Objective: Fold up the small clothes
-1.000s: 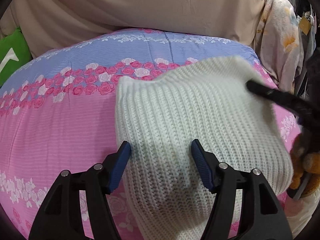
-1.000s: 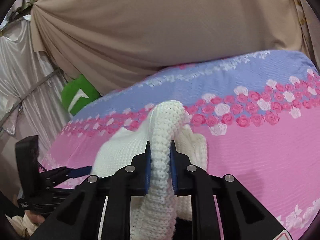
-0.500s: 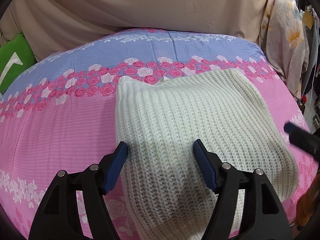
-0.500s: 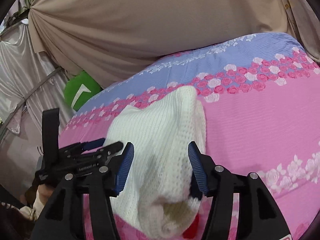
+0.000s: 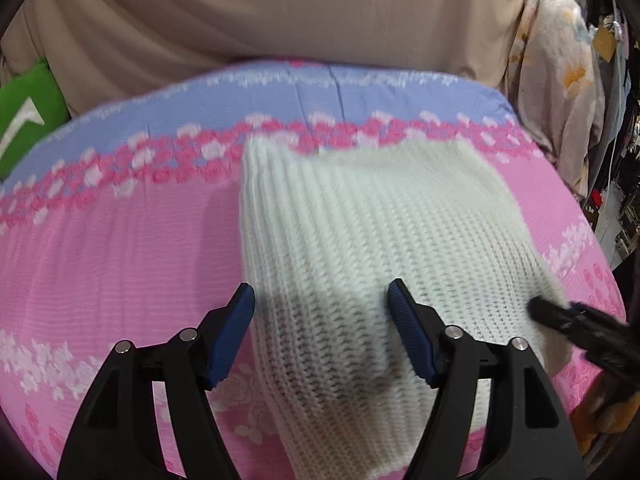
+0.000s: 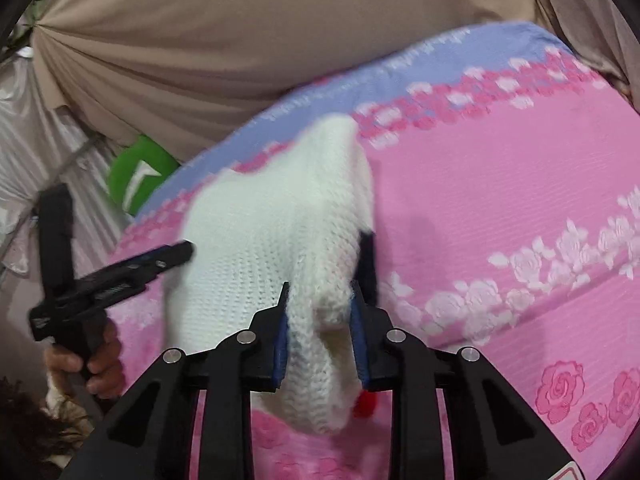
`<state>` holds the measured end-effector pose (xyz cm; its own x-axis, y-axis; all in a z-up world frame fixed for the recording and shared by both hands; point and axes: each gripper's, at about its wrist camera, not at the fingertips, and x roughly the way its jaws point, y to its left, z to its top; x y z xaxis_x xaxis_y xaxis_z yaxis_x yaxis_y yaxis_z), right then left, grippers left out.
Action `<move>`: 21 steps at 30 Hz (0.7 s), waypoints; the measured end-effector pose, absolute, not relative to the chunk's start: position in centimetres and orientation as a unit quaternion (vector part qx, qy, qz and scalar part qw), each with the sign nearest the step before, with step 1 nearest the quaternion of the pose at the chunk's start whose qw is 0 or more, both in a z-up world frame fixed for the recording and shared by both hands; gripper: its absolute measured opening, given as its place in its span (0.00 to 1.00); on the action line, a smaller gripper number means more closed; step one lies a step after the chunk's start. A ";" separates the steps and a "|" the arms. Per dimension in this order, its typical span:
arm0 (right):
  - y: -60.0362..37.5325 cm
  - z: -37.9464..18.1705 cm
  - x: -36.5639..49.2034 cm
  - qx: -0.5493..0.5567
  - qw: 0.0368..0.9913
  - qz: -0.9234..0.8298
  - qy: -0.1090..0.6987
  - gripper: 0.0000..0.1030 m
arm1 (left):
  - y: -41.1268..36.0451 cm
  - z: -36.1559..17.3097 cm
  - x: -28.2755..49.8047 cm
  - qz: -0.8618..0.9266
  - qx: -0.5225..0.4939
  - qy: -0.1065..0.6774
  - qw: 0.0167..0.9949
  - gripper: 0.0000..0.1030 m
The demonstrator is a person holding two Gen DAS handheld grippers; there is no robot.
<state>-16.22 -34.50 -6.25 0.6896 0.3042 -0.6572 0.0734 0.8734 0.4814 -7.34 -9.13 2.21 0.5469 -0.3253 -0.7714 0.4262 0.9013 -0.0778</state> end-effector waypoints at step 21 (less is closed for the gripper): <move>-34.0 -6.1 -12.1 0.286 0.860 0.080 0.416 0.81 | -4.4 0.0 -3.6 -0.247 -0.102 0.491 0.829 0.91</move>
<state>-12.13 -34.01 -6.14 0.6417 0.3746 -0.6693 0.1007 0.8239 0.5577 -3.62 -4.45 0.02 0.3945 -0.5101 -0.7643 0.3101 0.8569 -0.4119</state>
